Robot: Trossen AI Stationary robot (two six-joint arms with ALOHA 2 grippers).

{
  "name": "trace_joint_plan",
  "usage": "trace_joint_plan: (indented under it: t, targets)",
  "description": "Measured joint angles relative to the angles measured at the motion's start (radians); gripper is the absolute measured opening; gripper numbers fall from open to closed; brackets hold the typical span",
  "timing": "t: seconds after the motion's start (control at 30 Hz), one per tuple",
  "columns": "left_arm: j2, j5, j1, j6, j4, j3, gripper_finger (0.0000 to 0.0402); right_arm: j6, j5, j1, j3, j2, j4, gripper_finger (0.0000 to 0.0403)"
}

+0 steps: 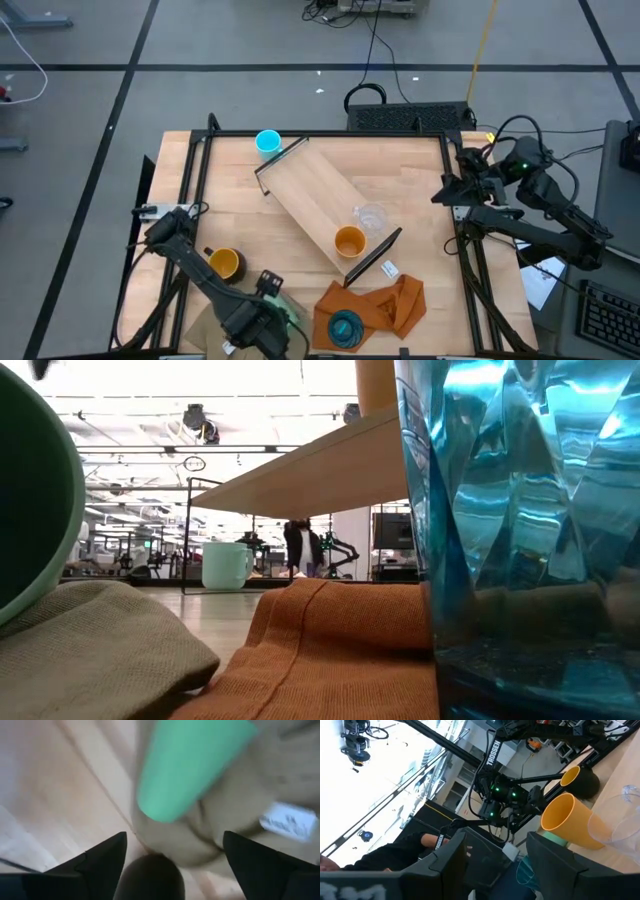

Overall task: Stack small to large cups/mugs on shelf
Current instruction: Put the green cup on the shelf

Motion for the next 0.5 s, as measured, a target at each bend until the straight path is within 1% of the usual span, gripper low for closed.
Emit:
trace_joint_plan:
  t: [0.07, 0.13, 0.2, 0.3, 0.43, 0.5]
  targets:
    - [0.000, -0.060, 0.000, -0.022, -0.005, 0.000, 0.0341, 0.000, 0.016, 0.000, 0.001, -0.001, 0.001, 0.0196]
    - [0.000, -0.093, 0.001, -0.024, -0.016, 0.000, 0.0347, 0.001, 0.024, 0.000, 0.001, -0.003, 0.000, 0.0196]
    - [0.000, -0.090, 0.004, -0.003, -0.006, 0.000, 0.0349, -0.001, 0.025, 0.000, 0.001, -0.003, 0.000, 0.0196]
    - [0.000, -0.040, 0.010, 0.002, 0.000, 0.000, 0.0347, 0.009, 0.045, 0.000, 0.001, -0.005, 0.000, 0.0196]
    - [0.000, -0.077, 0.010, 0.060, 0.006, -0.001, 0.0353, 0.013, 0.049, 0.000, 0.001, -0.011, 0.000, 0.0196]
    - [0.000, -0.071, 0.010, 0.099, 0.024, -0.011, 0.0364, 0.016, 0.057, 0.000, 0.001, -0.012, 0.000, 0.0196]
